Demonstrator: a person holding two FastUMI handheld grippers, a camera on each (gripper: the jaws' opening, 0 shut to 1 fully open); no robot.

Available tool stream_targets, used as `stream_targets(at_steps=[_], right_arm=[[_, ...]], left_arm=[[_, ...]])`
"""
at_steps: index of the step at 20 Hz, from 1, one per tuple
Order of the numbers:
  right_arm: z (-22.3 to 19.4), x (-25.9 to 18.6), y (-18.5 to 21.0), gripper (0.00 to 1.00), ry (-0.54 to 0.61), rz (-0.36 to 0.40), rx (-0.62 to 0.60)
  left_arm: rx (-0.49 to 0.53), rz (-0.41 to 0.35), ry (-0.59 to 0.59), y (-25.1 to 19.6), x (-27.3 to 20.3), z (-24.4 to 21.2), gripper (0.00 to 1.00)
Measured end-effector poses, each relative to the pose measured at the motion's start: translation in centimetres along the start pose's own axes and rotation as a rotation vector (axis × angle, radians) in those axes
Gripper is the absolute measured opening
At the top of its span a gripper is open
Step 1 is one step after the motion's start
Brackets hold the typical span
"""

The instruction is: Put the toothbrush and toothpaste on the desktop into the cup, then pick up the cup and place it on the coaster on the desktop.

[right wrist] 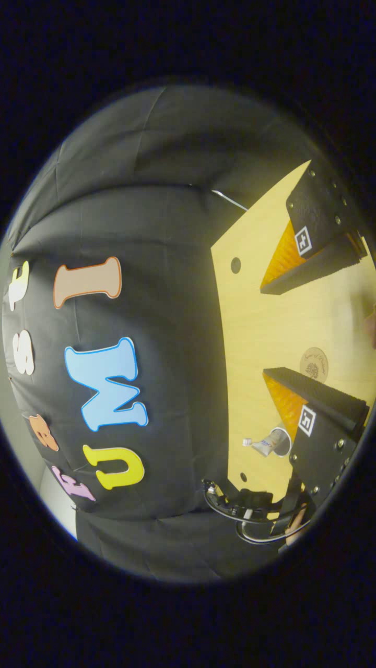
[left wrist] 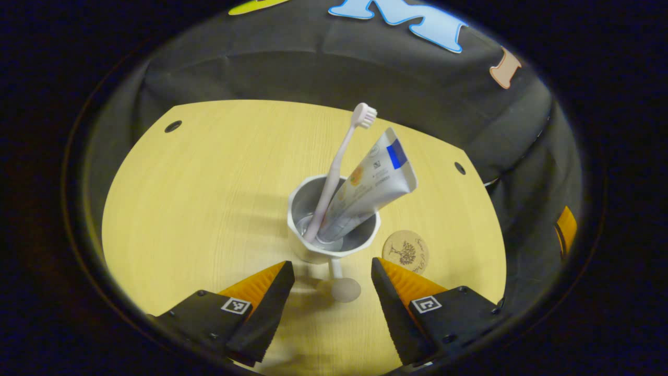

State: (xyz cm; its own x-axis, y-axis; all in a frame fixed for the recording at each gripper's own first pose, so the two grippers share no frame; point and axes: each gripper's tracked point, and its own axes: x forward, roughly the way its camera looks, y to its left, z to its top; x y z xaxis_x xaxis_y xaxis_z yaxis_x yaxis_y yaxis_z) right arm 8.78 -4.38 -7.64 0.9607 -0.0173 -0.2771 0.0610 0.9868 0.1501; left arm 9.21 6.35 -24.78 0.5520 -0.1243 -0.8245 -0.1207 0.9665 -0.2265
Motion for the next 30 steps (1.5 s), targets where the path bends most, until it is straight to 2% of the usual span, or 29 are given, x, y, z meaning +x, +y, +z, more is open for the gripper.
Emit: stream_targets(at_steps=[2,4,5,6,7,9,10,12,15,17,23,27,28,30], right_arm=[[-0.3,0.1,0.1,0.88,0.009,0.005,0.0],[-0.7,0.2,0.1,0.88,0.018,0.011,-0.001],[-0.9,0.2,0.1,0.84,0.021,0.013,-0.002],[-0.9,0.2,0.1,0.88,0.023,0.015,-0.002],[-1.0,0.2,0.0,0.88,0.025,0.016,-0.001],[-1.1,0.3,-0.2,0.84,0.032,0.016,0.003],[-1.0,0.3,-0.3,0.88,0.035,0.015,0.005],[-1.1,0.4,-0.6,0.84,0.035,0.012,0.012],[-1.0,0.4,-0.9,0.84,0.03,0.006,0.025],[-0.9,0.3,-1.1,0.88,0.028,0.006,0.03],[-0.6,-0.1,-1.9,0.88,0.018,-0.005,0.031],[-0.5,-0.4,-2.4,0.88,0.013,-0.009,0.035],[-0.5,-0.5,-2.5,0.88,0.012,-0.01,0.037],[-0.3,-0.7,-2.6,0.88,0.005,-0.01,0.041]], left_arm=[[-0.004,0.019,0.029,-0.2,0.6,0.0,0.86],[-0.001,0.039,0.046,0.0,1.3,0.2,0.82],[0.001,0.047,0.053,0.0,1.5,0.2,0.76],[0.004,0.063,0.065,0.2,1.6,0.1,0.65],[0.0,0.07,0.074,0.2,1.7,-0.2,0.66],[-0.02,0.068,0.094,-0.1,2.0,-0.7,0.51],[-0.003,0.068,0.094,-0.2,2.1,-0.7,0.43],[0.021,0.087,0.099,0.0,1.9,-0.8,0.43],[0.082,0.11,0.083,0.4,2.0,-0.5,0.33],[0.104,0.115,0.073,0.3,2.0,-0.6,0.33],[0.133,0.089,0.023,-1.2,1.4,-0.5,0.32],[0.208,0.069,-0.029,-3.7,0.1,0.9,0.33],[0.207,0.068,-0.03,-4.3,0.0,1.0,0.25],[0.201,0.039,-0.01,-5.8,0.0,0.5,0.24]])
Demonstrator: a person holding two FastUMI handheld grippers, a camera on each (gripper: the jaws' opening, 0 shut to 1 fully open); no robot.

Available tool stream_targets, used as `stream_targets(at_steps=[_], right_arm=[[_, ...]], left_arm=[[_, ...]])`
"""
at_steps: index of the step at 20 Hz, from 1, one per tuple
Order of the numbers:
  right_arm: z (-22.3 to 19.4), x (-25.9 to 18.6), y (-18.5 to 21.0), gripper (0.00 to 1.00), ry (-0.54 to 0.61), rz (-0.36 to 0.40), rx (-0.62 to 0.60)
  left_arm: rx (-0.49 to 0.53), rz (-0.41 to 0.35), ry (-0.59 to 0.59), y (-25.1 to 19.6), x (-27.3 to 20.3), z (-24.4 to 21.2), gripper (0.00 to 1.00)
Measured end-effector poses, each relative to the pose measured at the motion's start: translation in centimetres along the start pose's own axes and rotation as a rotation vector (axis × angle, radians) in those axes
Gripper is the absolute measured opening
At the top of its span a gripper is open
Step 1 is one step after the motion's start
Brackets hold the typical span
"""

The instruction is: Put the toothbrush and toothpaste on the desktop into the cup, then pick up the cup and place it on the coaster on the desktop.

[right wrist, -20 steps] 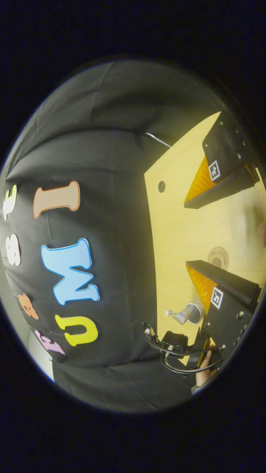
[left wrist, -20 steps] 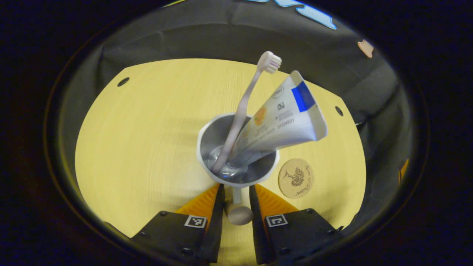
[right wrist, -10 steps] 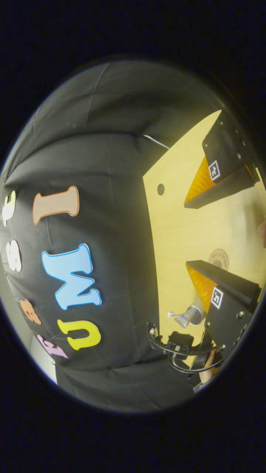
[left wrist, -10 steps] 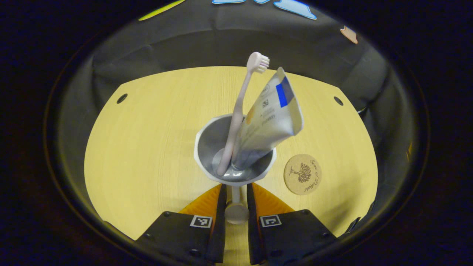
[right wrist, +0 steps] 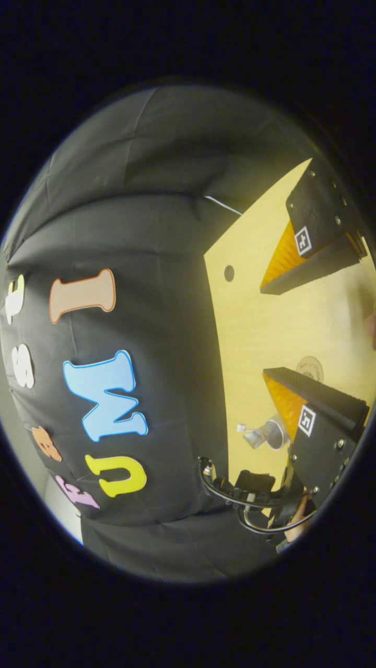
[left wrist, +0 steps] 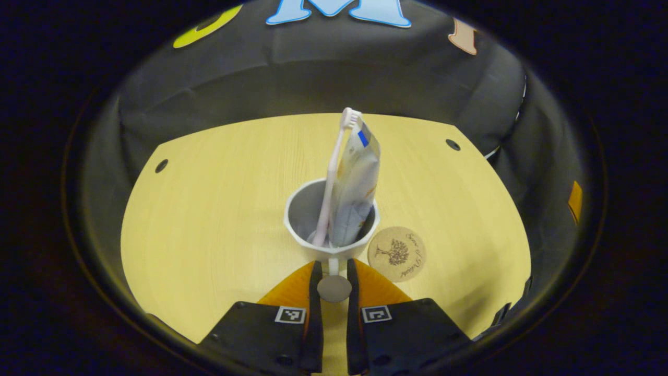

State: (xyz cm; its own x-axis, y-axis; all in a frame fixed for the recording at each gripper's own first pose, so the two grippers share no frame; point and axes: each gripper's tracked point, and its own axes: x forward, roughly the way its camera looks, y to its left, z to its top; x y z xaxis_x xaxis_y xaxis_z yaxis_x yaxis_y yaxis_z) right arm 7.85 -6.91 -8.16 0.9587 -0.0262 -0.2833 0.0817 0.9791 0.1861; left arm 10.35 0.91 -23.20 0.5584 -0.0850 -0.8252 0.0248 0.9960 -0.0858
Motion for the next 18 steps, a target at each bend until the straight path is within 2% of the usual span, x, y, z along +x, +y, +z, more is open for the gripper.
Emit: stream_targets(at_steps=[8,18], right_arm=[[-0.4,-0.9,-1.9,0.88,0.006,-0.027,0.031],[-0.2,-1.4,-3.2,0.88,-0.001,-0.037,0.049]], left_arm=[[0.061,-0.05,-0.025,-4.4,-1.9,2.5,0.24],[0.124,-0.075,-0.05,-8.3,-6.1,10.2,0.25]])
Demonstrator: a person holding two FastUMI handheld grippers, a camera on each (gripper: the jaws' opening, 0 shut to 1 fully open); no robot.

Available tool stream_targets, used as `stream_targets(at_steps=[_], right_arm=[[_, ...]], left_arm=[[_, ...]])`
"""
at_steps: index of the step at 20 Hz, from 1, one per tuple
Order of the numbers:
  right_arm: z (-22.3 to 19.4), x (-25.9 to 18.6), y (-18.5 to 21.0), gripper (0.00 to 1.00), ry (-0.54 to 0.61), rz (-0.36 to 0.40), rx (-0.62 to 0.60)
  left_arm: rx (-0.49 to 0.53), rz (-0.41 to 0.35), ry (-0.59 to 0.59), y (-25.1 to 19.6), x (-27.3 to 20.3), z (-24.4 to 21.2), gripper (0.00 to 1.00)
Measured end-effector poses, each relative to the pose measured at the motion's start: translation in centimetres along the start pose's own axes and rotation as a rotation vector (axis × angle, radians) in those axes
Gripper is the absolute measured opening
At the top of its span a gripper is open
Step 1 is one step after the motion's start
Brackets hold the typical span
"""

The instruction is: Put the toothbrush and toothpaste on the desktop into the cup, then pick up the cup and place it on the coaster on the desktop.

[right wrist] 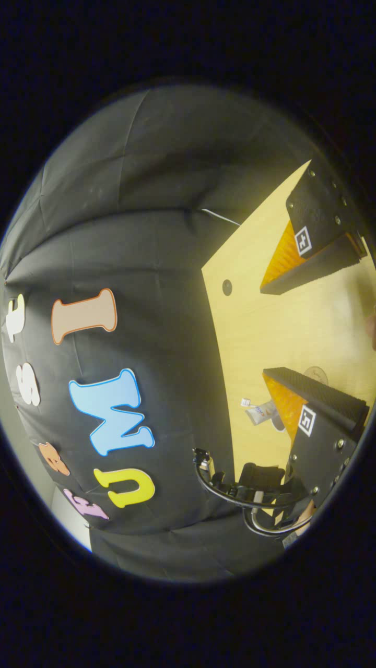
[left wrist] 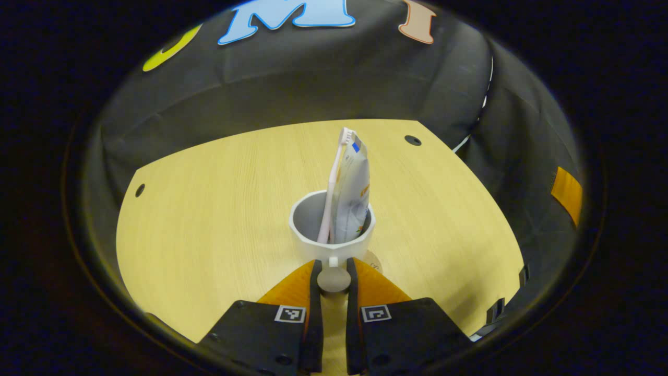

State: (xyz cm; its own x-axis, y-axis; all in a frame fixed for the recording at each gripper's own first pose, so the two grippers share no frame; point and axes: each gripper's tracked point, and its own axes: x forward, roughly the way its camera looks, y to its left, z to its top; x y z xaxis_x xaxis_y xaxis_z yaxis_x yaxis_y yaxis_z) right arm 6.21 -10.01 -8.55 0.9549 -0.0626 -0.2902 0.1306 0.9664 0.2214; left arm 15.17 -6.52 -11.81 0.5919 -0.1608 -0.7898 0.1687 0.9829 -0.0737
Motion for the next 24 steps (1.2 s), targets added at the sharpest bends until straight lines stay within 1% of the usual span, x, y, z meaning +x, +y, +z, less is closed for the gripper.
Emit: stream_targets(at_steps=[1,2,3,6,8,10,12,13,14,15,16,18,20,21,22,24], right_arm=[[-0.1,-0.1,0.0,0.88,0.001,0.002,0.0],[-0.2,-0.1,0.0,0.88,0.003,0.004,-0.001],[-0.2,-0.2,-0.1,0.88,0.004,0.005,-0.002],[-0.4,-0.6,-0.3,0.88,0.01,0.009,-0.006],[-0.6,-0.8,-0.5,0.88,0.012,0.009,-0.009],[-0.6,-1.0,-0.6,0.88,0.014,0.009,-0.008],[-0.7,-1.2,-0.7,0.88,0.015,0.012,-0.008],[-0.6,-1.3,-0.8,0.88,0.014,0.013,-0.008],[-0.5,-1.4,-0.7,0.88,0.012,0.016,-0.009],[-0.5,-1.6,-0.6,0.88,0.01,0.019,-0.011],[-0.3,-1.7,-0.5,0.88,0.007,0.023,-0.013],[0.0,-1.9,-0.3,0.88,0.002,0.031,-0.023],[0.2,-2.1,0.2,0.88,-0.006,0.048,-0.03],[0.4,-2.2,0.4,0.88,-0.012,0.056,-0.036],[0.5,-2.3,0.7,0.88,-0.016,0.065,-0.044],[0.9,-2.6,1.3,0.88,-0.027,0.084,-0.059]], left_arm=[[0.0,-0.001,-0.001,-1.1,2.2,-6.2,0.25],[0.004,0.0,-0.002,-1.1,0.6,-2.7,0.24],[0.005,-0.003,-0.003,-1.3,0.2,-1.7,0.24],[0.018,0.006,0.008,-1.6,0.2,-2.2,0.24],[-0.002,-0.007,0.033,-2.2,0.6,-2.9,0.24],[-0.001,-0.017,0.048,-2.6,0.5,-4.0,0.28],[-0.016,-0.035,0.061,-3.0,0.2,-4.6,0.34],[-0.026,-0.039,0.065,-3.2,0.2,-4.8,0.3],[-0.036,-0.046,0.058,-3.4,0.0,-4.7,0.45],[-0.046,-0.055,0.055,-3.6,-0.2,-4.7,0.42],[-0.054,-0.058,0.05,-3.6,-0.4,-4.8,0.43],[-0.067,-0.068,0.037,-3.9,-1.2,-4.8,0.71],[-0.071,-0.069,0.005,-3.9,-2.1,-4.4,0.82],[-0.07,-0.064,-0.015,-3.8,-2.7,-4.2,0.82],[-0.073,-0.066,-0.036,-3.8,-3.3,-4.0,0.79],[-0.079,-0.052,-0.08,-3.3,-4.4,-3.3,0.9]])
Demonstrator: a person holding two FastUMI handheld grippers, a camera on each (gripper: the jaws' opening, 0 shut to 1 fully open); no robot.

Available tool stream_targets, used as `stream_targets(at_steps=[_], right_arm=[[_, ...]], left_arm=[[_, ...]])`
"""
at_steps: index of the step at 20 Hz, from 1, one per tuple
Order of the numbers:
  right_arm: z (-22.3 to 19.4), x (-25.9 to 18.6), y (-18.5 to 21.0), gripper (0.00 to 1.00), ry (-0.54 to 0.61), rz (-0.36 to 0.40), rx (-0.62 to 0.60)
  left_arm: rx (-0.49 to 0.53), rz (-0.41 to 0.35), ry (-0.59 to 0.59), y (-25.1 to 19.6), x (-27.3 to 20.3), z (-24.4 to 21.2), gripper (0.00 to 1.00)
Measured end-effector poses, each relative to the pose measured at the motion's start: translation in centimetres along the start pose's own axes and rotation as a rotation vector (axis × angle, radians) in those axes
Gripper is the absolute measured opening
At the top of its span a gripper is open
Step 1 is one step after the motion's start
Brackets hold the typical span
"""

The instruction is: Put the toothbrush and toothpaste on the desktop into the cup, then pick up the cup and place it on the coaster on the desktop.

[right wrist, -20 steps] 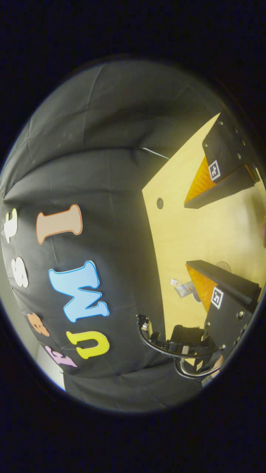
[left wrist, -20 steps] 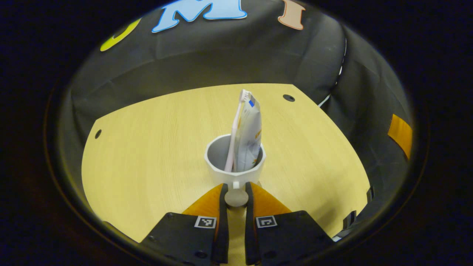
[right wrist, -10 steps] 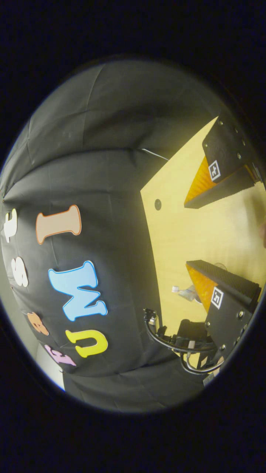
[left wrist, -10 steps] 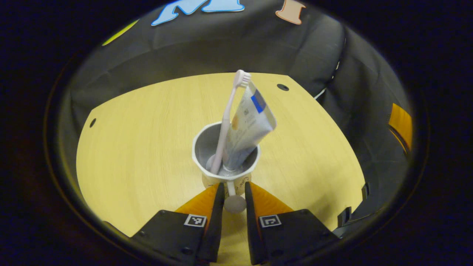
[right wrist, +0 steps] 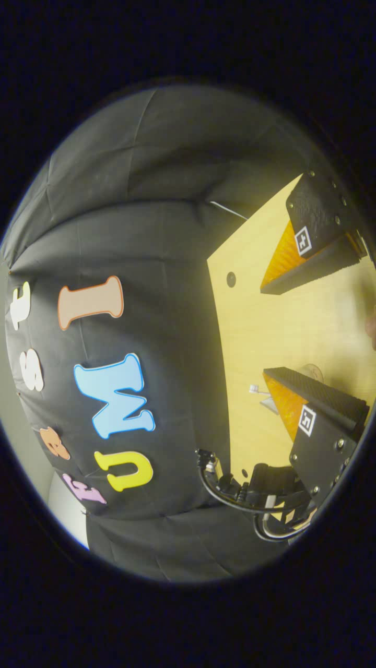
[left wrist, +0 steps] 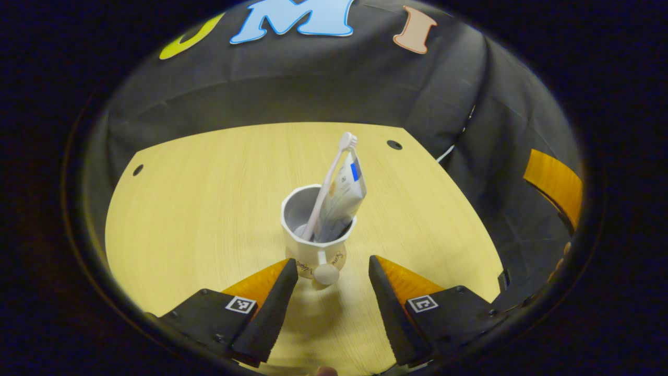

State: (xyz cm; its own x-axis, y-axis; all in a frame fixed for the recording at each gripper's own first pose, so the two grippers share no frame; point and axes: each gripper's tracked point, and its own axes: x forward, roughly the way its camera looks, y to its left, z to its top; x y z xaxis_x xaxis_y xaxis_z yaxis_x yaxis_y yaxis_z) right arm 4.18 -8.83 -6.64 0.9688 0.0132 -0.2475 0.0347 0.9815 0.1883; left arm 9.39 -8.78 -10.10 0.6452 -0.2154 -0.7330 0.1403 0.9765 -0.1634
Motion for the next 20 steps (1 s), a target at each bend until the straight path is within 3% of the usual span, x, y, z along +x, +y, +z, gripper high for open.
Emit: stream_targets(at_steps=[5,6,7,8,9,13,16,18,19,20], right_arm=[[1.0,-0.3,1.3,0.88,-0.028,0.042,-0.039],[1.2,-0.4,1.5,0.88,-0.034,0.045,-0.049],[1.4,-0.5,1.8,0.88,-0.04,0.049,-0.059],[1.6,-0.6,2.2,0.88,-0.048,0.053,-0.067],[1.9,-0.7,2.4,0.88,-0.056,0.054,-0.073],[2.8,-0.8,3.9,0.88,-0.086,0.063,-0.089],[3.5,-1.1,4.6,0.88,-0.112,0.043,-0.117],[4.0,-1.3,5.1,0.88,-0.138,0.03,-0.13],[4.2,-1.5,5.4,0.88,-0.148,0.025,-0.135],[4.3,-1.5,5.7,0.88,-0.157,0.02,-0.14]], left_arm=[[-0.015,0.017,-0.111,0.7,-2.2,2.0,0.87],[-0.019,0.02,-0.132,0.9,-2.8,2.4,0.93],[-0.025,0.019,-0.153,1.1,-3.2,2.8,0.87],[-0.032,0.015,-0.178,1.1,-3.9,3.2,0.93],[-0.035,0.01,-0.205,1.3,-4.5,3.6,0.9],[-0.031,0.024,-0.341,2.6,-7.7,6.8,0.93],[-0.024,0.037,-0.47,3.5,-11.2,9.5,0.87],[0.0,0.057,-0.555,4.3,-13.3,10.9,0.92],[0.015,0.074,-0.59,4.8,-14.3,11.3,0.87],[0.029,0.091,-0.622,5.3,-15.4,11.7,0.89]])
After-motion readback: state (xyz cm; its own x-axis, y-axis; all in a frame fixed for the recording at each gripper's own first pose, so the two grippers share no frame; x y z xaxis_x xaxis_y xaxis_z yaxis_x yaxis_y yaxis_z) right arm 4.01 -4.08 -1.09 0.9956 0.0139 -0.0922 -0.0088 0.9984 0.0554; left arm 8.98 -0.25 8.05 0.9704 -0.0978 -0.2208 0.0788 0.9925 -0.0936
